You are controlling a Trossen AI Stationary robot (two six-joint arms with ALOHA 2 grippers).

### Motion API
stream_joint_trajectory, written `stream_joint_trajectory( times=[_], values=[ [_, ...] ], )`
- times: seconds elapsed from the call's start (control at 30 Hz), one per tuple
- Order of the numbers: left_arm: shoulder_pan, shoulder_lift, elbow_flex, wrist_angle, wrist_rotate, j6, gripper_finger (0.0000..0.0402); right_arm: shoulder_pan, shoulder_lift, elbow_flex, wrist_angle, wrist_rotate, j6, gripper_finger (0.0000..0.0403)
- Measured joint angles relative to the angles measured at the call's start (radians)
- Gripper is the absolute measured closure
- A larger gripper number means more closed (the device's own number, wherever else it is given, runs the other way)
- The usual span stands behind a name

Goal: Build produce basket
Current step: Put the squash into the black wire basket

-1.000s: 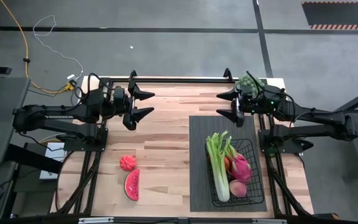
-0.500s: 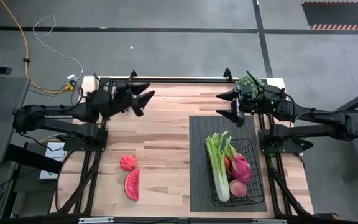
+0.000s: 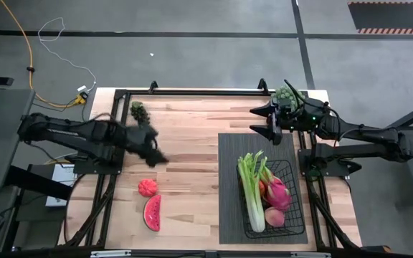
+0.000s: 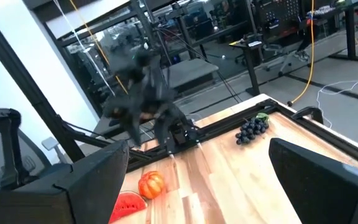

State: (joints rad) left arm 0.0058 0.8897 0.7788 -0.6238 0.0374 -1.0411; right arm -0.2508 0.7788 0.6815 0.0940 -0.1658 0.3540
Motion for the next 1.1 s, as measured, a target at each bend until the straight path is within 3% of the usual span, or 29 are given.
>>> stream_joint_trajectory(
  times=[0.27, 0.43, 0.57, 0.87, 1.1],
  values=[
    [-0.384, 0.098, -0.001, -0.255, -0.093, -0.526, 0.0110, 0.000, 0.000, 0.000, -0.001, 0.000, 0.004, 0.0025],
    [-0.479, 0.186, 0.000, -0.304, -0.153, -0.696, 0.0110, 0.000, 0.000, 0.000, -0.007, 0.000, 0.004, 0.0025],
    [-0.498, 0.250, -0.001, -0.306, -0.168, -0.709, 0.0110, 0.000, 0.000, 0.000, -0.009, 0.000, 0.003, 0.0025],
    [-0.497, 0.338, -0.001, -0.299, -0.114, -0.579, 0.0105, 0.000, 0.000, 0.000, -0.037, 0.000, -0.017, 0.0025],
    [-0.497, 0.375, -0.001, -0.302, -0.084, -0.541, 0.0032, 0.000, 0.000, 0.000, -0.050, 0.000, -0.018, 0.0025]
  ],
)
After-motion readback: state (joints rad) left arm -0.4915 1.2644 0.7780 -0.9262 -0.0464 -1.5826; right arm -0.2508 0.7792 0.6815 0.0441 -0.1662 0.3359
